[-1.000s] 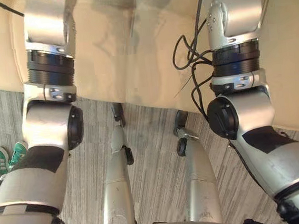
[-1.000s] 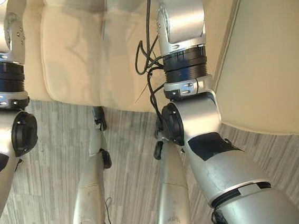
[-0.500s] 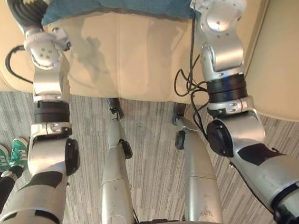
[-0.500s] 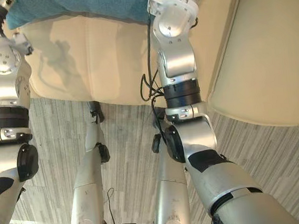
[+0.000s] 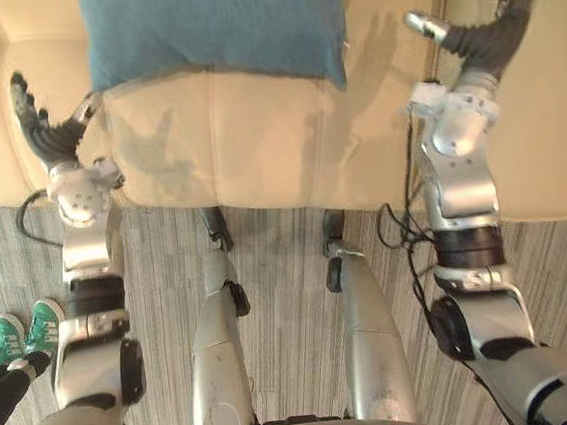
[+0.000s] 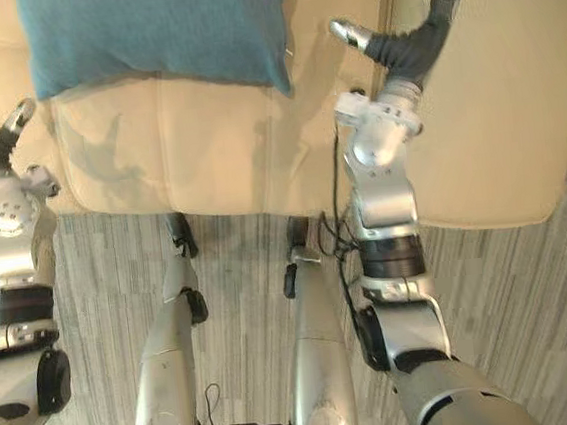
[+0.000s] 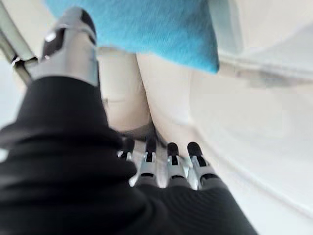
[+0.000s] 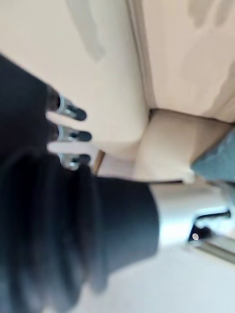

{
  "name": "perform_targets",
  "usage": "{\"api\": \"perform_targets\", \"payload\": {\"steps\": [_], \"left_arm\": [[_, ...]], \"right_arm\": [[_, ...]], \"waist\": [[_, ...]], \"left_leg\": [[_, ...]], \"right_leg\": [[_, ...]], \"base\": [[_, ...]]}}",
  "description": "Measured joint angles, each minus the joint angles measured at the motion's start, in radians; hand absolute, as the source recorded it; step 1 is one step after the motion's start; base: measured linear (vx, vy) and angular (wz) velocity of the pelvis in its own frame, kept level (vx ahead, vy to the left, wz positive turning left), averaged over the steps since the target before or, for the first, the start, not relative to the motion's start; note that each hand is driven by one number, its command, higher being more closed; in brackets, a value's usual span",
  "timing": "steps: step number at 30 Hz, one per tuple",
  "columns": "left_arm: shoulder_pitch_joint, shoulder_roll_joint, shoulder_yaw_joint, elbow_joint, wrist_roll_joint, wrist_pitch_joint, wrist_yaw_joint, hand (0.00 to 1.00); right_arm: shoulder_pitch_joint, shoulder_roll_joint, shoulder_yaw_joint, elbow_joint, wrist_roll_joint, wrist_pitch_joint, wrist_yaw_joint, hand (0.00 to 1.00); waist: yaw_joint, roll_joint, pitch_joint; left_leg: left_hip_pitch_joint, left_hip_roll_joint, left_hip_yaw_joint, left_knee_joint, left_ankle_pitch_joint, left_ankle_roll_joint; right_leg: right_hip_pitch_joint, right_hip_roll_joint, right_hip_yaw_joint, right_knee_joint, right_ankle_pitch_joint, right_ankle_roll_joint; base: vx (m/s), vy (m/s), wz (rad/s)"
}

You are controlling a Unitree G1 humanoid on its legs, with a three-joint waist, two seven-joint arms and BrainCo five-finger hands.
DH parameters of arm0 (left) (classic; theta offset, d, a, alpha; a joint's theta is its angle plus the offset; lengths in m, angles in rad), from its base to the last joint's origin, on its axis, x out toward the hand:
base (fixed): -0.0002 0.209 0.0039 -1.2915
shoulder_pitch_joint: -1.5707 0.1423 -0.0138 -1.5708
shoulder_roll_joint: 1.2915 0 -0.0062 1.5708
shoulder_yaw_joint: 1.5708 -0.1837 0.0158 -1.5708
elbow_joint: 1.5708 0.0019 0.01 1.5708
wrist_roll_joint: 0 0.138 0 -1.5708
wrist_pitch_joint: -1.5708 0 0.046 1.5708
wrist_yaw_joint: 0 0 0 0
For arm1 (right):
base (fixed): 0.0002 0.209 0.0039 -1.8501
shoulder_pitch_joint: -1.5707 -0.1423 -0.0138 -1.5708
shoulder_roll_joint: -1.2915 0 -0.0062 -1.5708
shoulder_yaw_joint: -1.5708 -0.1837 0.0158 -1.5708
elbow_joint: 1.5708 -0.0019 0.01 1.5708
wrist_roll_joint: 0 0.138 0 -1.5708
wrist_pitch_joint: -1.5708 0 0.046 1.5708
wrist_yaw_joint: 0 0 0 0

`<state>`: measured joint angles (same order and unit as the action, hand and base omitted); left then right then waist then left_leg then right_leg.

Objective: Pick up cushions and gather them together orderly.

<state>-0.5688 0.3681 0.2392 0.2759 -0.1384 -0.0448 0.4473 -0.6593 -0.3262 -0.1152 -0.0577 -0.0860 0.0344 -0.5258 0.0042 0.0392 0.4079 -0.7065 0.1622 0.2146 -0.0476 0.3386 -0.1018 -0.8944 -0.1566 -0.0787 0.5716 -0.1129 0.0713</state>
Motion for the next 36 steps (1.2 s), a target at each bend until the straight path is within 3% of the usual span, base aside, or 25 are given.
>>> {"api": "perform_targets", "payload": {"steps": [4, 8, 10, 15, 20, 24, 28, 31, 33, 34, 35, 36], "left_arm": [[0.221, -0.082, 0.004, -0.073, -0.037, -0.035, -0.059, 0.0], [0.471, -0.228, -0.004, -0.068, -0.076, -0.04, -0.149, 0.0], [0.562, -0.277, -0.002, -0.055, -0.078, -0.04, -0.178, 0.0], [0.676, -0.338, -0.004, 0.171, -0.073, -0.038, -0.245, 0.0], [0.676, -0.363, 0.031, 0.45, -0.003, -0.02, -0.276, 0.0], [0.682, -0.369, 0.081, 0.583, 0.042, -0.005, -0.281, 0.0], [0.688, -0.37, 0.094, 0.645, 0.052, -0.004, -0.281, 0.0], [0.676, -0.364, 0.094, 0.657, 0.063, -0.004, -0.281, 0.0], [0.67, -0.356, 0.094, 0.656, 0.062, -0.004, -0.28, 0.0], [0.666, -0.351, 0.093, 0.646, 0.062, 0.0, -0.279, 0.0], [0.669, -0.353, 0.092, 0.64, 0.062, 0.002, -0.279, 0.0], [0.676, -0.361, 0.098, 0.636, 0.062, 0.003, -0.278, 0.0]], "right_arm": [[0.276, 0.025, -0.002, -0.097, 0.013, -0.053, 0.105, 0.0], [0.552, 0.157, 0.009, -0.12, 0.021, -0.071, 0.18, 0.0], [0.65, 0.193, 0.015, -0.076, 0.021, -0.079, 0.203, 0.0], [0.795, 0.275, 0.009, 0.263, 0.006, -0.079, 0.268, 0.0], [0.796, 0.323, -0.11, 0.681, -0.022, -0.053, 0.305, 0.0], [0.807, 0.328, -0.174, 0.834, -0.071, -0.028, 0.316, 0.0], [0.806, 0.33, -0.205, 0.875, -0.078, -0.027, 0.335, 0.0], [0.792, 0.334, -0.202, 0.903, -0.078, -0.026, 0.342, 0.0], [0.789, 0.344, -0.2, 0.902, -0.078, -0.026, 0.342, 0.0], [0.787, 0.353, -0.187, 0.904, -0.078, -0.026, 0.342, 0.0], [0.782, 0.352, -0.183, 0.903, -0.078, -0.026, 0.342, 0.0], [0.789, 0.342, -0.182, 0.904, -0.077, -0.025, 0.342, 0.0]], "waist": [[0.004, -0.001, -0.001], [0.012, -0.004, -0.005], [0.011, -0.011, -0.047], [0.015, -0.048, -0.185], [0.024, -0.057, -0.261], [0.029, -0.067, -0.297], [0.028, -0.081, -0.313], [0.027, -0.103, -0.307], [0.027, -0.12, -0.297], [0.03, -0.136, -0.297], [0.035, -0.129, -0.302], [0.048, -0.097, -0.302]], "left_leg": [[0.114, -0.008, -0.029, 0.042, -0.056, 0.006], [0.251, -0.007, -0.031, 0.083, -0.121, 0.009], [0.277, -0.004, -0.028, 0.098, -0.143, 0.01], [0.422, -0.001, -0.005, 0.1, -0.195, -0.002], [0.529, 0.006, 0.023, 0.092, -0.229, -0.006], [0.613, 0.004, 0.063, 0.056, -0.236, -0.01], [0.674, 0.003, 0.106, 0.023, -0.234, -0.018], [0.687, -0.002, 0.124, 0.029, -0.244, -0.02], [0.68, -0.006, 0.116, 0.057, -0.264, -0.016], [0.649, -0.013, 0.065, 0.101, -0.282, -0.011], [0.633, -0.01, 0.047, 0.115, -0.291, -0.006], [0.62, 0.021, 0.043, 0.115, -0.302, 0.016]], "right_leg": [[0.151, -0.019, -0.036, 0.007, -0.047, 0.0], [0.333, -0.021, -0.05, -0.042, -0.076, 0.001], [0.38, -0.018, -0.054, -0.077, -0.069, 0.008], [0.569, -0.009, -0.054, -0.2, -0.043, 0.032], [0.722, 0.007, -0.045, -0.353, 0.014, 0.045], [0.791, 0.014, -0.013, -0.42, 0.046, 0.045], [0.812, 0.021, 0.033, -0.441, 0.065, 0.044], [0.812, 0.021, 0.054, -0.44, 0.075, 0.029], [0.809, 0.017, 0.047, -0.428, 0.069, -0.003], [0.813, 0.02, 0.03, -0.458, 0.061, -0.117], [0.818, 0.018, -0.007, -0.474, 0.056, -0.163], [0.807, 0.017, -0.054, -0.405, 0.005, -0.15]], "base": [[0.04, -0.115, 0.26], [0.07, -0.063, 0.03], [0.13, -0.023, -0.07], [0.16, 0.02, -0.13], [0.08, 0.048, -0.17], [0.03, 0.039, -0.26], [-0.01, 0.021, -0.4], [-0.07, 0.026, -0.22], [-0.07, 0.024, -0.02], [-0.06, 0.036, -0.04], [-0.07, 0.053, -0.22], [-0.07, 0.037, -0.02]]}}
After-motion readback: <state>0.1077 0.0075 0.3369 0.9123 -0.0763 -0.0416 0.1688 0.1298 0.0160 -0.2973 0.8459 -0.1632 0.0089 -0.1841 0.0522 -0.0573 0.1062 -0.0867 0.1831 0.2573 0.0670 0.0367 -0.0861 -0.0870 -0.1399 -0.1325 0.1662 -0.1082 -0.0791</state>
